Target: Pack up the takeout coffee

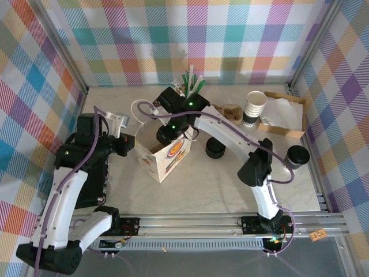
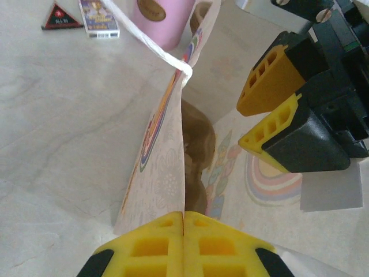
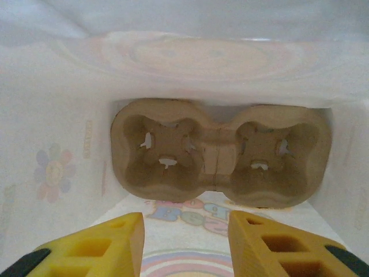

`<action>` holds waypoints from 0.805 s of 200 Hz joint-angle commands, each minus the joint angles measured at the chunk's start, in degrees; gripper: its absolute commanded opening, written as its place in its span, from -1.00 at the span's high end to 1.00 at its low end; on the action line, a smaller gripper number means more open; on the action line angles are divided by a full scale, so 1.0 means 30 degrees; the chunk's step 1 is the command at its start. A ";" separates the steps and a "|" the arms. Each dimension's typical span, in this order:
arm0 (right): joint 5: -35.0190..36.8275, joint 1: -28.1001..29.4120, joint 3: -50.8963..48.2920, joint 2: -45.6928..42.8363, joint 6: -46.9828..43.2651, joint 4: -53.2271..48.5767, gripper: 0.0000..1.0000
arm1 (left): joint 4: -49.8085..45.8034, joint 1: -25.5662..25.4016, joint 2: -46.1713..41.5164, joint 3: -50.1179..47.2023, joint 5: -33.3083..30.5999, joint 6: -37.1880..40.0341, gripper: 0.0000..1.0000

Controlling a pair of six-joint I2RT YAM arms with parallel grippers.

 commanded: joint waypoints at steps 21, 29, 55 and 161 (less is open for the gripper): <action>-0.1794 0.0276 -0.2829 -0.2807 0.0014 0.3022 0.11 | 0.1665 0.0062 -0.3701 -0.2378 0.0669 0.0124 1.00; -0.2029 0.0349 -0.3382 -0.3141 -0.0003 0.3291 0.11 | 0.1880 0.0055 -0.4267 -0.2954 0.0667 0.0147 1.00; -0.2003 0.0596 -0.4268 -0.3664 0.0080 0.3760 0.09 | 0.1460 0.0025 -0.5254 -0.3870 0.0082 0.0427 1.00; 0.0138 0.0631 -0.0082 -0.1826 0.0569 0.2605 0.06 | -0.1949 0.0025 0.0209 0.4324 -0.3694 0.1159 -0.02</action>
